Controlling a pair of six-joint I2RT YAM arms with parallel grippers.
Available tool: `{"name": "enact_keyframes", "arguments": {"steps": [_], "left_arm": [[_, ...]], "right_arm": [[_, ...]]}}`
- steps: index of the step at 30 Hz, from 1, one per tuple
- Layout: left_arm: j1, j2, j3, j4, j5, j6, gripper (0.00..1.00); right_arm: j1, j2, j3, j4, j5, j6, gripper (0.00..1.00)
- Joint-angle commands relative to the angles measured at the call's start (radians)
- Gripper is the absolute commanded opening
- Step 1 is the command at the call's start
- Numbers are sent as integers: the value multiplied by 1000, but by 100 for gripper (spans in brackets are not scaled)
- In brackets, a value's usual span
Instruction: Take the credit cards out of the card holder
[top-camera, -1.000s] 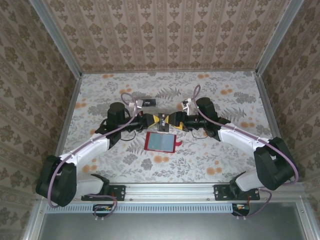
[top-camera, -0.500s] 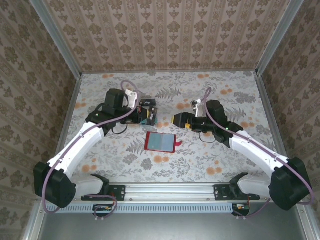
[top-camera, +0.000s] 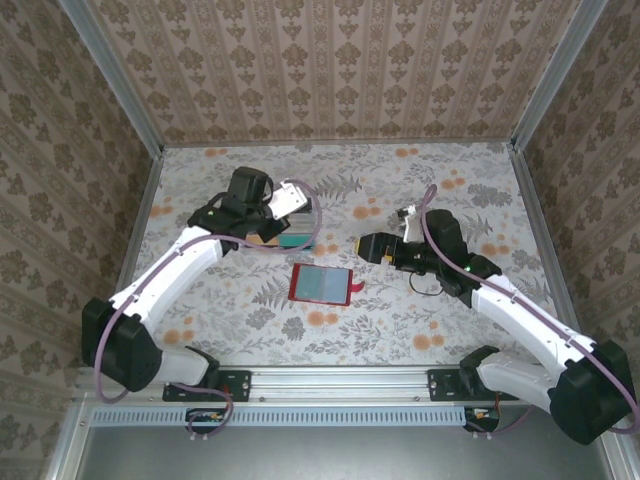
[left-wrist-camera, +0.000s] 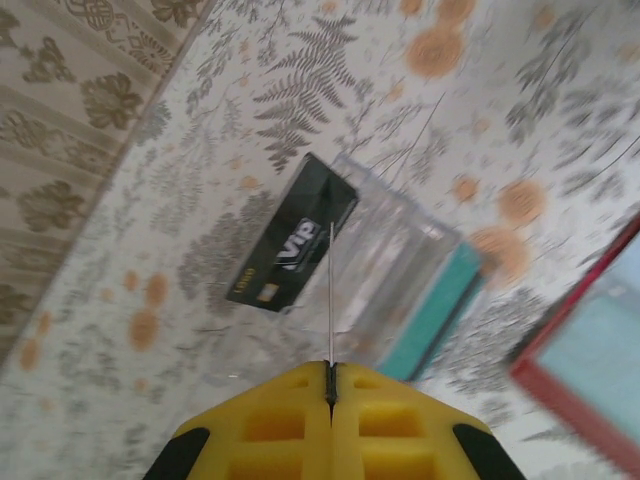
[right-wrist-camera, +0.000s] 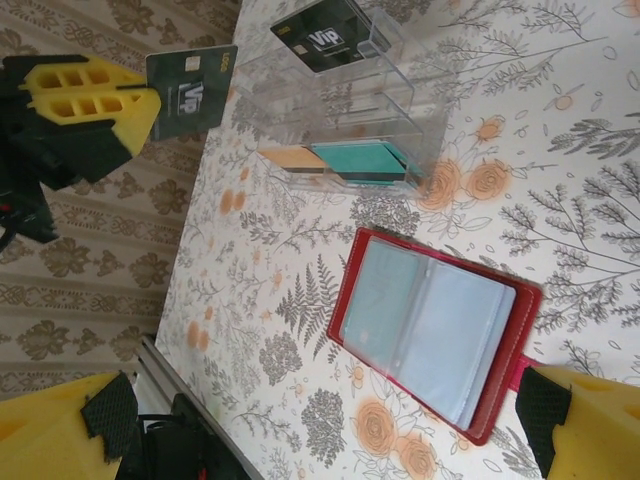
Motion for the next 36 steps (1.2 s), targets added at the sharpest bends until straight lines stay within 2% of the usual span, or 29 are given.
{"name": "enact_keyframes", "arguments": {"steps": [1, 5, 10, 24, 36], "left_arm": [[-7, 33, 40, 45, -76, 284, 0], [-7, 59, 34, 91, -27, 455, 0], [-7, 120, 54, 113, -2, 537, 0], [-10, 233, 105, 119, 39, 516, 0], [-10, 289, 124, 85, 28, 503, 0]], "right_arm": [[-9, -27, -13, -24, 26, -13, 100], [-15, -29, -12, -29, 29, -13, 100], [-25, -26, -10, -37, 32, -13, 100], [-39, 12, -8, -23, 26, -5, 100], [-52, 23, -17, -9, 20, 0, 100]]}}
